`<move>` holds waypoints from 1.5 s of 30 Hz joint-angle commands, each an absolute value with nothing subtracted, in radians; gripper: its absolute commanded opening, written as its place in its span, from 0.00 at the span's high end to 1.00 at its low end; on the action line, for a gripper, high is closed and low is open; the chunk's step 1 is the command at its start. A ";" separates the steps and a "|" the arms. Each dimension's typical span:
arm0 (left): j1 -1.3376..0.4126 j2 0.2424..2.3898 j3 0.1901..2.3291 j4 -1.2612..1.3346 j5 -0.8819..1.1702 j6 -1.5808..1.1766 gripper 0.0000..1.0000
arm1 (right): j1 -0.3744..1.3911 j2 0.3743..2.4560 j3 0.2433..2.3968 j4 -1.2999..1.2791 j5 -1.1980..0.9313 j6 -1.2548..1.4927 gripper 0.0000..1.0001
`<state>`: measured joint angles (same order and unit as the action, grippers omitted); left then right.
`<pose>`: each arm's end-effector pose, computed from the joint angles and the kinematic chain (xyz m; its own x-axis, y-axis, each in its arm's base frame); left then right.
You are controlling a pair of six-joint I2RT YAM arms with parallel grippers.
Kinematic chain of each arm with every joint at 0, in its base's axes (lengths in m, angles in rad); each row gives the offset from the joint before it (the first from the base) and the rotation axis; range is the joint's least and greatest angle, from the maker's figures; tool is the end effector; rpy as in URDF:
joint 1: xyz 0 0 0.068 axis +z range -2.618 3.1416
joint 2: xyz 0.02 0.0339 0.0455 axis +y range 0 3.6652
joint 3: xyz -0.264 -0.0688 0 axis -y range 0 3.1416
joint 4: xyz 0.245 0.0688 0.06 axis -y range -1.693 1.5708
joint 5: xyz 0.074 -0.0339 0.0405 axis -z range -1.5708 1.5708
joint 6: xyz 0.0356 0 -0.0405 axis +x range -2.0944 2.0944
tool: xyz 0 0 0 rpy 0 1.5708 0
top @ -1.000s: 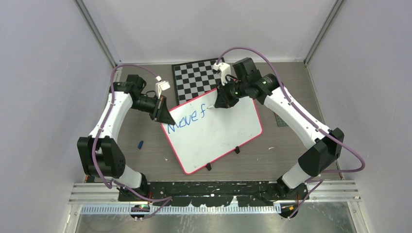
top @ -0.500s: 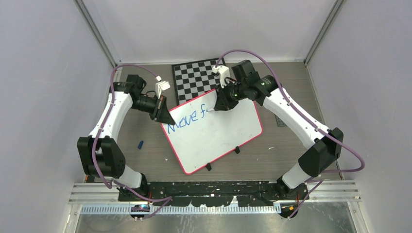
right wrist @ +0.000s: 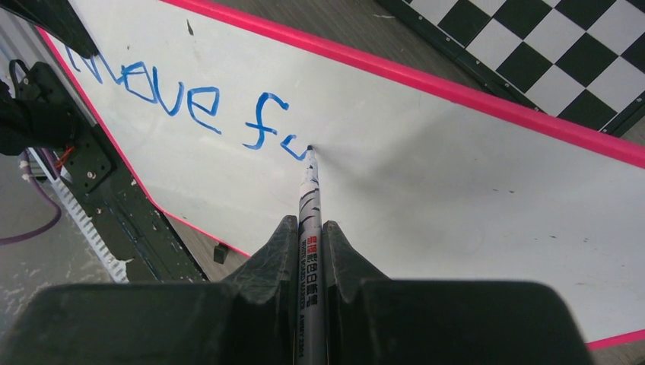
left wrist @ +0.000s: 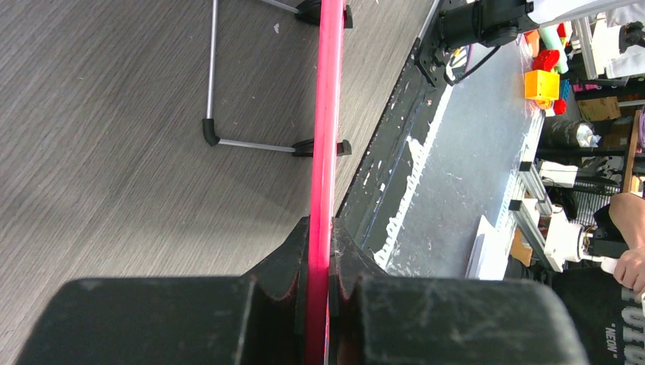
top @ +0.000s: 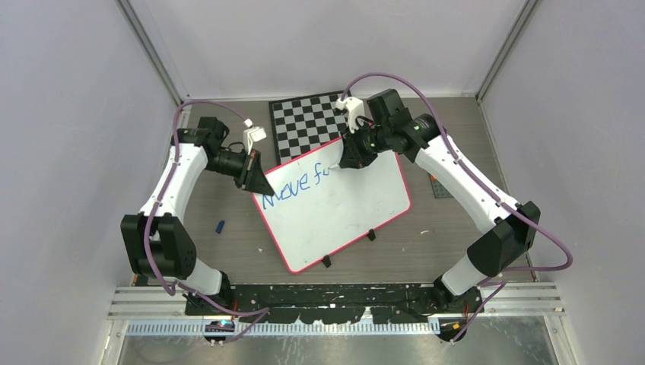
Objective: Write a sentence on the whiteboard
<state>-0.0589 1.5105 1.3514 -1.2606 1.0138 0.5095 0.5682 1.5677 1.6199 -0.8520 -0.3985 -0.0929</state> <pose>0.2672 -0.0460 0.3057 -0.7842 0.3045 -0.5407 0.6199 0.4257 -0.6592 0.2751 0.1920 0.3736 -0.5348 -0.4428 -0.7197 -0.7768 0.5928 0.2125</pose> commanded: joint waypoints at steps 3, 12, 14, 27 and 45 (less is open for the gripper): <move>-0.098 1.520 1.339 -1.181 0.870 0.580 1.00 | 0.564 1.572 1.691 -0.813 -0.399 -0.088 1.00; -0.099 1.523 1.343 -1.183 0.869 0.582 1.00 | 0.582 1.582 1.682 -0.813 -0.415 -0.081 1.00; -0.098 1.522 1.341 -1.184 0.869 0.583 1.00 | 0.586 1.584 1.679 -0.813 -0.413 -0.082 1.00; -0.099 1.518 1.338 -1.183 0.866 0.583 1.00 | 0.568 1.553 1.622 -0.811 -0.345 -0.102 1.00; -0.098 1.523 1.337 -1.179 0.868 0.578 1.00 | 0.564 1.509 1.643 -0.826 -0.426 -0.087 1.00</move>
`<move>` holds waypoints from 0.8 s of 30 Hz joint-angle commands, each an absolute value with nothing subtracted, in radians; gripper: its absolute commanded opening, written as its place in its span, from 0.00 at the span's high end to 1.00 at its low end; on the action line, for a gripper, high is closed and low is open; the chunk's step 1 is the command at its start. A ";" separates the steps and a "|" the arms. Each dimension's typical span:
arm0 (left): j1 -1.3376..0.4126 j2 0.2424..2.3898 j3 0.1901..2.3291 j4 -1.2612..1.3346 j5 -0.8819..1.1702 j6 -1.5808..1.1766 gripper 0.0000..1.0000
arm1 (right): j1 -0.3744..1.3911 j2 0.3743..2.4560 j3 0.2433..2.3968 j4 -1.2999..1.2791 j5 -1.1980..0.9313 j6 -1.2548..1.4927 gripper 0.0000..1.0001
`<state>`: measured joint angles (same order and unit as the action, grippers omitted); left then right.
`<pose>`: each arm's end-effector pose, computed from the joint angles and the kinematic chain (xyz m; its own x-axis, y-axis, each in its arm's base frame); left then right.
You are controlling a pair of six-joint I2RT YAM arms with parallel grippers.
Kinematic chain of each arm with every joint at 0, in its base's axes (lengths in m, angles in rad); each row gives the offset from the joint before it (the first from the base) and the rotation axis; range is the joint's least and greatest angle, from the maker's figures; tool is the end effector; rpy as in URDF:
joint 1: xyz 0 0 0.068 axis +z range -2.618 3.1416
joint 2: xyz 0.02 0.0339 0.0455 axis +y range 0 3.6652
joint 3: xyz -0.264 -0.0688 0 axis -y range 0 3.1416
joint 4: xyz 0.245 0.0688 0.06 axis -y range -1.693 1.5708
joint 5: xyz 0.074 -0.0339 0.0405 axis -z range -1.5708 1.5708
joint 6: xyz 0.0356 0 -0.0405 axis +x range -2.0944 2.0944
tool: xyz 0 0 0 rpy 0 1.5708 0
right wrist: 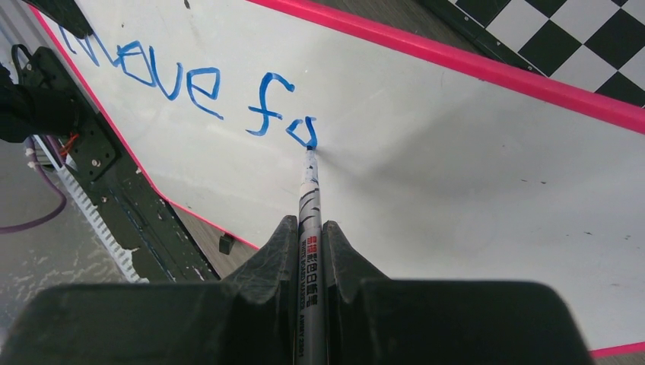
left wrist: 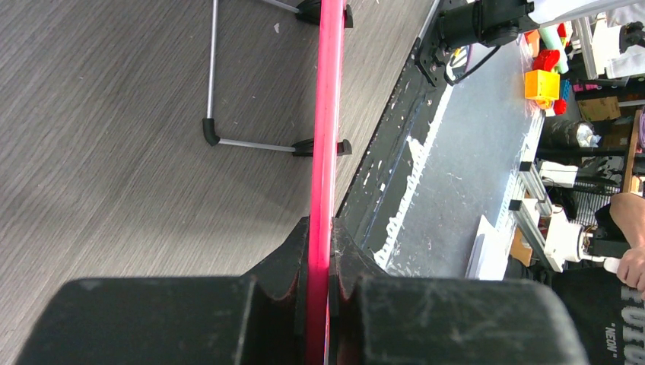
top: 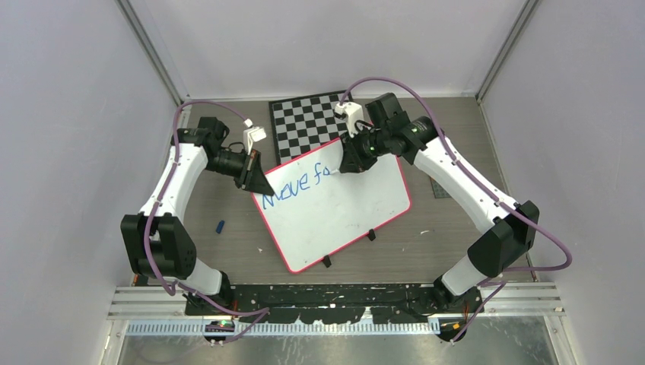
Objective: Write a sentence on the whiteboard
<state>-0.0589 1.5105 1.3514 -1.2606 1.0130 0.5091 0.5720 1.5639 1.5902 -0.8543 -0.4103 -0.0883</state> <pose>0.2672 -0.0460 0.3057 -0.7844 0.3047 -0.5402 0.6195 0.4265 -0.6590 0.2728 0.1925 0.3654 -0.5531 -0.4523 -0.6996 -0.7750 0.5874 0.2330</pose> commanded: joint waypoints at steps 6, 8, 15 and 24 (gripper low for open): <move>-0.098 1.521 1.338 -1.182 0.868 0.579 1.00 | 0.541 1.512 1.664 -0.821 -0.419 -0.091 1.00; -0.099 1.520 1.339 -1.181 0.868 0.578 1.00 | 0.541 1.519 1.664 -0.816 -0.413 -0.093 1.00; -0.099 1.517 1.334 -1.180 0.864 0.578 1.00 | 0.540 1.541 1.667 -0.801 -0.432 -0.086 1.00; -0.099 1.522 1.332 -1.179 0.866 0.578 1.00 | 0.540 1.551 1.648 -0.795 -0.405 -0.101 1.00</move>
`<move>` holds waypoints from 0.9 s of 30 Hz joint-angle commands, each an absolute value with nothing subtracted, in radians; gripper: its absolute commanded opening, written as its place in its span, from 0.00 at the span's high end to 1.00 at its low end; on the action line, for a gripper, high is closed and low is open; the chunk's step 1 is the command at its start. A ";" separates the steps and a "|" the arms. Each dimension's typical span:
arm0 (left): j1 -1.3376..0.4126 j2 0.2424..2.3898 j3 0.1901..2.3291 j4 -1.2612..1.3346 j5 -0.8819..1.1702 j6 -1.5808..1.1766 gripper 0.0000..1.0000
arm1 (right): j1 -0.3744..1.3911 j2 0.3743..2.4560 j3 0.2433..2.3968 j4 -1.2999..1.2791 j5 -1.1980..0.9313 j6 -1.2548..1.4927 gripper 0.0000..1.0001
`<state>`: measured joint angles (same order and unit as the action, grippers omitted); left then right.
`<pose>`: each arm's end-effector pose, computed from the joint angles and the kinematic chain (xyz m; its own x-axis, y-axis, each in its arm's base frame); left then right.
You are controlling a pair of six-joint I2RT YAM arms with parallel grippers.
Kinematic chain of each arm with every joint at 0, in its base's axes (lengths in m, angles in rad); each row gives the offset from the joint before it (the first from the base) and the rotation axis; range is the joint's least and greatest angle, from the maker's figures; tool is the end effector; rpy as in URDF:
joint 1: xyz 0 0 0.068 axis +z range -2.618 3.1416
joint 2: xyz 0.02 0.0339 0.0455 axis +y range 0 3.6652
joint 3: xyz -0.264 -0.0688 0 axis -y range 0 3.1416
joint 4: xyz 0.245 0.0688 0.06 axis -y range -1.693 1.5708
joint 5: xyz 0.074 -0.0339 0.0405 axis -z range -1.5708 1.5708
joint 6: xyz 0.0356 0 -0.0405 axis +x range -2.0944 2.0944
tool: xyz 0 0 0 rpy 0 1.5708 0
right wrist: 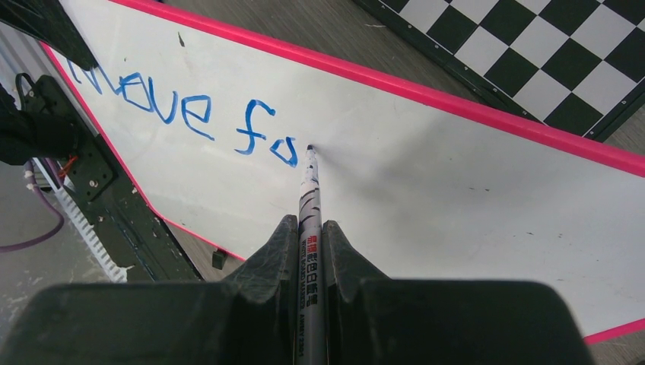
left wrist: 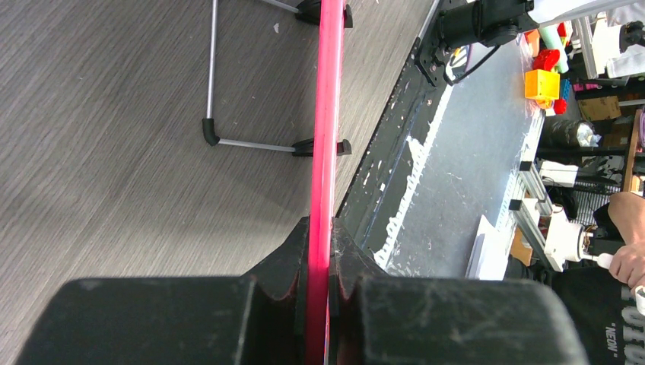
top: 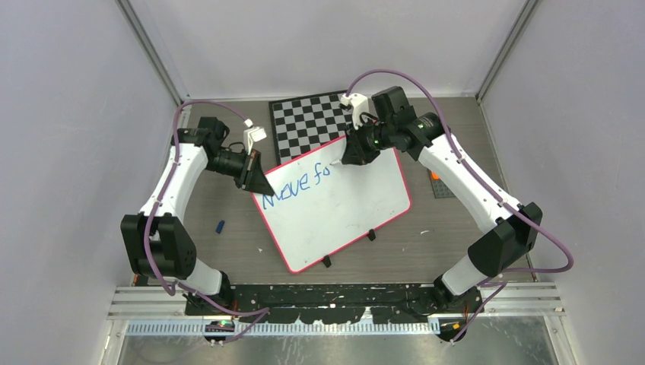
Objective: Write a sentence on the whiteboard
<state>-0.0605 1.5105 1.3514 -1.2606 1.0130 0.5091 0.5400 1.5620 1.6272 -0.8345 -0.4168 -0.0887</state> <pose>0.2672 -0.0464 0.3057 -0.7839 0.3059 -0.5402 0.6202 0.4255 -0.6590 0.2797 0.1845 0.3792 -0.5306 -0.4125 -0.7405 -0.7696 0.6006 0.2169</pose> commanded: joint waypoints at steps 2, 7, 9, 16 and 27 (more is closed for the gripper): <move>-0.099 1.521 1.332 -1.178 0.866 0.580 1.00 | 0.540 1.546 1.629 -0.795 -0.394 -0.106 1.00; -0.099 1.517 1.329 -1.177 0.862 0.577 1.00 | 0.532 1.520 1.579 -0.795 -0.377 -0.113 1.00; -0.099 1.517 1.330 -1.177 0.862 0.579 1.00 | 0.532 1.513 1.568 -0.801 -0.379 -0.115 1.00; -0.100 1.520 1.332 -1.177 0.865 0.577 1.00 | 0.534 1.501 1.568 -0.812 -0.397 -0.111 1.00; -0.100 1.513 1.329 -1.180 0.859 0.578 1.00 | 0.527 1.547 1.646 -0.804 -0.395 -0.098 1.00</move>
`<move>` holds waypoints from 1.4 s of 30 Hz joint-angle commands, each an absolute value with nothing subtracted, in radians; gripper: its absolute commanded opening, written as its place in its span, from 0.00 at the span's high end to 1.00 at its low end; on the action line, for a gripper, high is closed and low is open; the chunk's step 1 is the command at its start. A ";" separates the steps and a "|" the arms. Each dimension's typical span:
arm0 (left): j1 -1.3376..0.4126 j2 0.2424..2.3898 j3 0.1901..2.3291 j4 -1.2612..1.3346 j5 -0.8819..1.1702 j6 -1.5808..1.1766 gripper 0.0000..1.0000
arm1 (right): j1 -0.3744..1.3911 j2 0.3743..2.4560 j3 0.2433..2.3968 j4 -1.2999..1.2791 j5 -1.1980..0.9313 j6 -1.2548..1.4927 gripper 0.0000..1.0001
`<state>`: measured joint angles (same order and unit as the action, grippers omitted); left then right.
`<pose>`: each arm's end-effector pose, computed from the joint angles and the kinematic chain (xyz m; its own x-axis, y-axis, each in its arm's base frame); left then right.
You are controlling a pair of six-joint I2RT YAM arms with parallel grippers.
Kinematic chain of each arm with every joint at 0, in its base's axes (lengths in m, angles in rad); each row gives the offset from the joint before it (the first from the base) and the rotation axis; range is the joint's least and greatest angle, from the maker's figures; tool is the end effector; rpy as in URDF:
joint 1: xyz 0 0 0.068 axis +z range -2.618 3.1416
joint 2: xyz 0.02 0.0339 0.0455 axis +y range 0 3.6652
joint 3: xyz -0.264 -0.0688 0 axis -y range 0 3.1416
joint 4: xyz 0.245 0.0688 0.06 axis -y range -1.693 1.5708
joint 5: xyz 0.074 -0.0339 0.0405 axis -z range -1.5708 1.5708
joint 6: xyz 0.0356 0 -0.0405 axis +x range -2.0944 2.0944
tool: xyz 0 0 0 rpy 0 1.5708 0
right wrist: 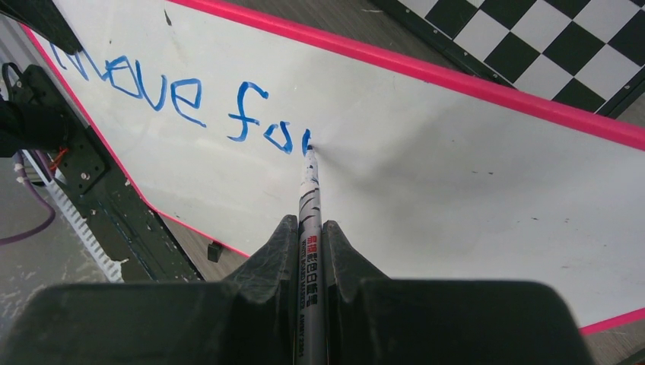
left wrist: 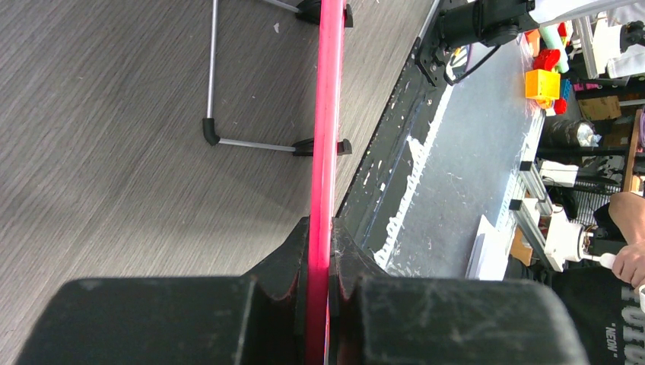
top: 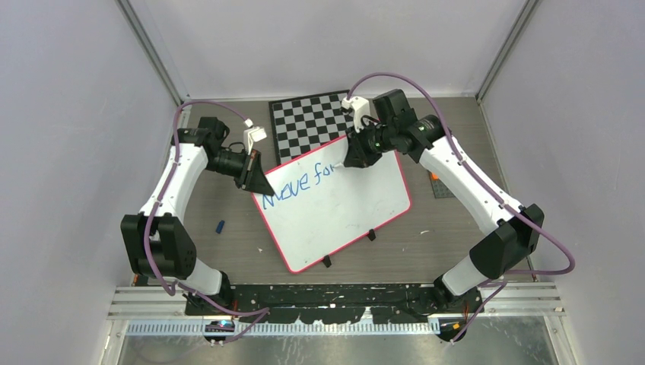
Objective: Write a sentence on the whiteboard
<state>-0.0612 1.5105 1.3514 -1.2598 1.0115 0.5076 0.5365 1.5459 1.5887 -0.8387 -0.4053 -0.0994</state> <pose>0.2672 -0.0466 0.3056 -0.7842 0.3065 -0.5395 0.6198 0.4266 -0.6587 0.2767 0.1809 0.3716 -0.5409 -0.4278 -0.7241 -0.7643 0.6094 0.2109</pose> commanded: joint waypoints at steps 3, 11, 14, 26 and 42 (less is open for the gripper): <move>-0.099 1.514 1.330 -1.178 0.859 0.579 1.00 | 0.523 1.549 1.655 -0.805 -0.391 -0.098 1.00; -0.100 1.519 1.334 -1.181 0.859 0.579 1.00 | 0.515 1.543 1.646 -0.825 -0.388 -0.117 1.00; -0.100 1.519 1.334 -1.178 0.860 0.579 1.00 | 0.515 1.533 1.647 -0.839 -0.422 -0.123 1.00; -0.100 1.517 1.333 -1.178 0.862 0.577 1.00 | 0.530 1.551 1.625 -0.835 -0.427 -0.126 1.00; -0.100 1.520 1.329 -1.176 0.856 0.579 1.00 | 0.530 1.577 1.627 -0.822 -0.413 -0.123 1.00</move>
<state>-0.0628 1.5105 1.3514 -1.2583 1.0100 0.5060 0.5282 1.5719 1.6142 -0.8562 -0.4389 -0.1112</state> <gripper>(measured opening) 0.075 0.169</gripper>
